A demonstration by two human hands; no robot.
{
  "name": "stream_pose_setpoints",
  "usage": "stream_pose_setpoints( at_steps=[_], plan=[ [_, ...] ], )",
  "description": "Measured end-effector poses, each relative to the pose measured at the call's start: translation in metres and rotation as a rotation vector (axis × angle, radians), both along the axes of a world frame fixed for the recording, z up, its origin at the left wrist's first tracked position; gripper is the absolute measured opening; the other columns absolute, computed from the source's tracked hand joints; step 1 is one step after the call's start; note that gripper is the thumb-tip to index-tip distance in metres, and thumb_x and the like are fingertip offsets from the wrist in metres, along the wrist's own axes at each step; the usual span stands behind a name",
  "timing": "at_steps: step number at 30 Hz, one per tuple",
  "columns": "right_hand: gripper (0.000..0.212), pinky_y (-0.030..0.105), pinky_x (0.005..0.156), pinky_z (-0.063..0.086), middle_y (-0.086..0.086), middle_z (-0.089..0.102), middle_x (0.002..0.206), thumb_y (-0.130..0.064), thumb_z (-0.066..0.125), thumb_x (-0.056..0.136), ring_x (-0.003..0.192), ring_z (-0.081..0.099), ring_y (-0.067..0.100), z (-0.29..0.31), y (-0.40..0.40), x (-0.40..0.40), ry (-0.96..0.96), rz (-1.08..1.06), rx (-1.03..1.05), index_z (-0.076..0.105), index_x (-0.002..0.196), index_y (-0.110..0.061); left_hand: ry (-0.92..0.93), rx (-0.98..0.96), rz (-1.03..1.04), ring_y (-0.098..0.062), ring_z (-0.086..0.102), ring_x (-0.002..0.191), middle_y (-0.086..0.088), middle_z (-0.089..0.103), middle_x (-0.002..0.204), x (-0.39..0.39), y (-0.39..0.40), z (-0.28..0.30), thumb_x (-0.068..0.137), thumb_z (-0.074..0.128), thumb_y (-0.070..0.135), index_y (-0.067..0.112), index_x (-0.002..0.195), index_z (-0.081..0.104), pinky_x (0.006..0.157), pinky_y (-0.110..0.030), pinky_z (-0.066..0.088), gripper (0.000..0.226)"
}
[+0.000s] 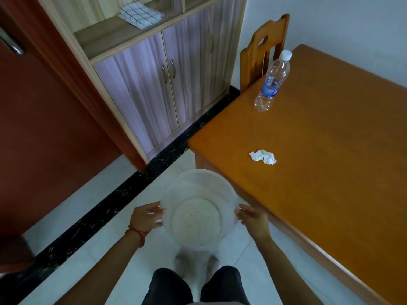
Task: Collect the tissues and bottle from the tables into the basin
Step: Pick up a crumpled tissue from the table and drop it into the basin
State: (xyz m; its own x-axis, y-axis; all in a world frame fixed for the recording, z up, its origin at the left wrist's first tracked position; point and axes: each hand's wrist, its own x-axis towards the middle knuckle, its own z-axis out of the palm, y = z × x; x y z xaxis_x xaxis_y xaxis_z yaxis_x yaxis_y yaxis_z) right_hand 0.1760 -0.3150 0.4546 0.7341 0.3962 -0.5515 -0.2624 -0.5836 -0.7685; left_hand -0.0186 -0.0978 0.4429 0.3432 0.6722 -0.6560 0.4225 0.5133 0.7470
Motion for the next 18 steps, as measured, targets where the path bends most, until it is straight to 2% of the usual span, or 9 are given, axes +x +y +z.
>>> stream_pose_setpoints(
  at_steps=[6,8,11,13,15,18],
  plan=[
    [0.032,0.046,0.092,0.051,0.004,0.069,0.091,-0.019,0.064,0.084,0.086,0.064,0.019,-0.005,-0.004,0.009,-0.030,-0.006,-0.002,0.064,0.113,-0.005,0.012,0.021,-0.019,-0.017,0.059,0.072,-0.003,0.061,0.080,0.009,-0.002,-0.002,0.076,0.065,-0.003,-0.002,0.114,0.058,0.050,-0.029,0.056,0.039],
    [0.030,0.041,0.086,0.052,0.004,0.071,0.087,-0.018,0.064,0.084,0.081,0.064,0.015,-0.004,-0.005,0.011,-0.044,0.041,0.006,0.065,0.111,-0.005,0.014,0.025,-0.017,-0.017,0.059,0.071,-0.003,0.061,0.080,0.010,-0.003,-0.004,0.076,0.065,-0.003,-0.002,0.114,0.059,0.046,-0.024,0.056,0.038],
    [0.014,0.029,0.073,0.052,-0.010,0.071,0.075,-0.018,0.063,0.084,0.074,0.064,0.011,0.000,-0.006,0.016,-0.096,0.100,0.036,0.070,0.097,-0.015,0.030,0.038,-0.007,-0.018,0.059,0.069,-0.003,0.061,0.078,0.010,-0.005,-0.006,0.076,0.065,-0.004,-0.003,0.114,0.059,0.046,-0.024,0.056,0.038],
    [0.012,0.022,0.065,0.050,-0.007,0.073,0.085,-0.019,0.063,0.084,0.077,0.064,0.016,0.004,-0.007,0.025,-0.204,0.091,0.042,0.070,0.094,-0.018,0.037,0.060,-0.016,-0.017,0.058,0.068,-0.003,0.061,0.078,0.010,-0.007,-0.007,0.077,0.064,-0.004,-0.003,0.115,0.058,0.046,-0.022,0.056,0.038],
    [0.027,0.016,0.070,0.046,-0.003,0.068,0.103,-0.025,0.062,0.085,0.090,0.063,0.013,0.008,-0.004,0.041,-0.297,0.032,0.037,0.064,0.110,-0.016,0.041,0.086,-0.035,-0.019,0.059,0.069,-0.003,0.061,0.079,0.011,-0.008,-0.007,0.078,0.064,-0.003,-0.002,0.115,0.058,0.049,-0.023,0.057,0.038],
    [0.045,0.032,0.086,0.049,0.002,0.061,0.121,-0.033,0.064,0.083,0.107,0.058,0.019,0.014,0.011,0.075,-0.407,-0.136,0.027,0.053,0.124,-0.017,0.043,0.106,-0.053,-0.021,0.060,0.074,-0.001,0.063,0.081,0.012,-0.009,-0.006,0.078,0.064,-0.002,0.000,0.115,0.059,0.070,-0.036,0.055,0.037]
  ],
)
